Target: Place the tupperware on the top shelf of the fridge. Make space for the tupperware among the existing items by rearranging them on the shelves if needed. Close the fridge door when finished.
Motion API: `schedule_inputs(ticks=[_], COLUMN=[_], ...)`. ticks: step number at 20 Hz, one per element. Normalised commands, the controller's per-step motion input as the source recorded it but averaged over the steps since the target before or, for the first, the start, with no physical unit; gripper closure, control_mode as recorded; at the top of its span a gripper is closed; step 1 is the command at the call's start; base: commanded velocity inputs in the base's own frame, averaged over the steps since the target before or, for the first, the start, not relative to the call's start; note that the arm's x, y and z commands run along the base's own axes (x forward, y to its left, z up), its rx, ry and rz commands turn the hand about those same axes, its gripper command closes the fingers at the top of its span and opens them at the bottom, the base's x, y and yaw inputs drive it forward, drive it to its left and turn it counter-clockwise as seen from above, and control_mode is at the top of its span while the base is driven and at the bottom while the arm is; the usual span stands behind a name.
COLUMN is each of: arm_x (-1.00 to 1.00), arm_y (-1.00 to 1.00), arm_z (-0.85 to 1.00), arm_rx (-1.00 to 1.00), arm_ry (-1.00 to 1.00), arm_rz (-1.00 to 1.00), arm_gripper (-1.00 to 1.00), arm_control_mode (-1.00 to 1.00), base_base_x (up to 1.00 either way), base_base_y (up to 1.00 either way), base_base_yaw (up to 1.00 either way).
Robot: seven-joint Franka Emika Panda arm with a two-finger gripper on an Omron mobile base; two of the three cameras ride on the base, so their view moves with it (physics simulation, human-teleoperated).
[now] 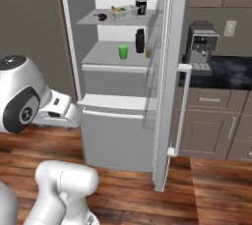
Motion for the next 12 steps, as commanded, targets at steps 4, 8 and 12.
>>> schedule_inputs(ticks=[4, 8, 12], arm_x=[0.16, -0.09, -0.16], arm_y=[0.0, -0.12, -0.43], arm_z=[0.0, 0.0, 0.0], arm_rx=[0.0, 0.0, 0.0], arm_ry=[0.0, 0.0, -0.08], arm_rz=[0.0, -0.04, -0.15], arm_gripper=[-1.0, -1.0, -1.0], arm_control_mode=[-1.0, -1.0, -1.0], base_base_x=[0.0, 0.0, 0.0], base_base_y=[0.0, 0.0, 0.0], base_base_yaw=[0.0, 0.0, 0.0])
